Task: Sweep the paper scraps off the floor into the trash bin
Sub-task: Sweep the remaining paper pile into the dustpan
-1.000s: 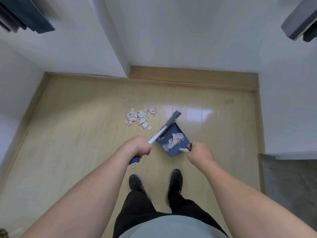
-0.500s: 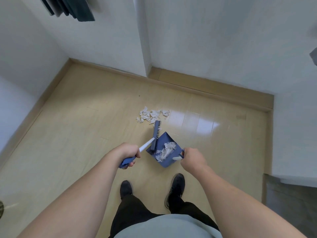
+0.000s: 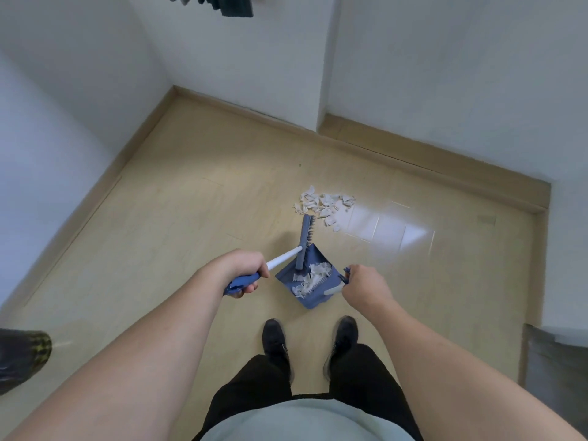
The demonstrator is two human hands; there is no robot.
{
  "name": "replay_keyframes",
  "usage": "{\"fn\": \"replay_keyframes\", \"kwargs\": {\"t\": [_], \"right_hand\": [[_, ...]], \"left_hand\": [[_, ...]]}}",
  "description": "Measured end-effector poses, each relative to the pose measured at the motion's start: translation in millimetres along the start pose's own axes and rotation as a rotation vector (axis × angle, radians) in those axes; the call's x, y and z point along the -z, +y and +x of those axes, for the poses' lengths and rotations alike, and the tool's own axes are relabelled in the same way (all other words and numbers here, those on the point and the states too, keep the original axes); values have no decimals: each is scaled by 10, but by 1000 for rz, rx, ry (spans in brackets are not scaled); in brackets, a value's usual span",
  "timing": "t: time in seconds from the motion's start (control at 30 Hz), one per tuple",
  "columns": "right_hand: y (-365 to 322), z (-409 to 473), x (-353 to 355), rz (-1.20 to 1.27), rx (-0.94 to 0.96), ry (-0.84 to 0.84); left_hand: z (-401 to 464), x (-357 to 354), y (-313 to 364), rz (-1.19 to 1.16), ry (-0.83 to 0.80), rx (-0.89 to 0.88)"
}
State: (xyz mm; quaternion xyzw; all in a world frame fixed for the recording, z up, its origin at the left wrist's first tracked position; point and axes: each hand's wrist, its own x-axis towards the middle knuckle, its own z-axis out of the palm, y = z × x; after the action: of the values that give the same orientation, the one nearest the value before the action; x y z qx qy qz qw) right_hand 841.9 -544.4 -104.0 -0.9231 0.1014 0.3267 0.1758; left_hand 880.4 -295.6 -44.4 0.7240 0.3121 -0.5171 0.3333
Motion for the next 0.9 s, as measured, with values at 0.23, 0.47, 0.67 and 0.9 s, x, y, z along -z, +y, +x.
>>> {"fn": "replay_keyframes", "kwargs": {"t": [0.23, 0.47, 0.67, 0.9], "right_hand": [[-614, -91, -266, 32, 55, -7], [-1368, -215, -502, 32, 93, 26], [-2350, -503, -981, 2, 67, 73], [-3283, -927, -1479, 39, 60, 132]], "left_hand": [[-94, 469, -721, -184, 112, -3], [-81, 983, -1354, -254, 239, -13], [45, 1687, -2060, -222, 220, 2], [-26, 2467, -2818, -88, 123, 71]]}}
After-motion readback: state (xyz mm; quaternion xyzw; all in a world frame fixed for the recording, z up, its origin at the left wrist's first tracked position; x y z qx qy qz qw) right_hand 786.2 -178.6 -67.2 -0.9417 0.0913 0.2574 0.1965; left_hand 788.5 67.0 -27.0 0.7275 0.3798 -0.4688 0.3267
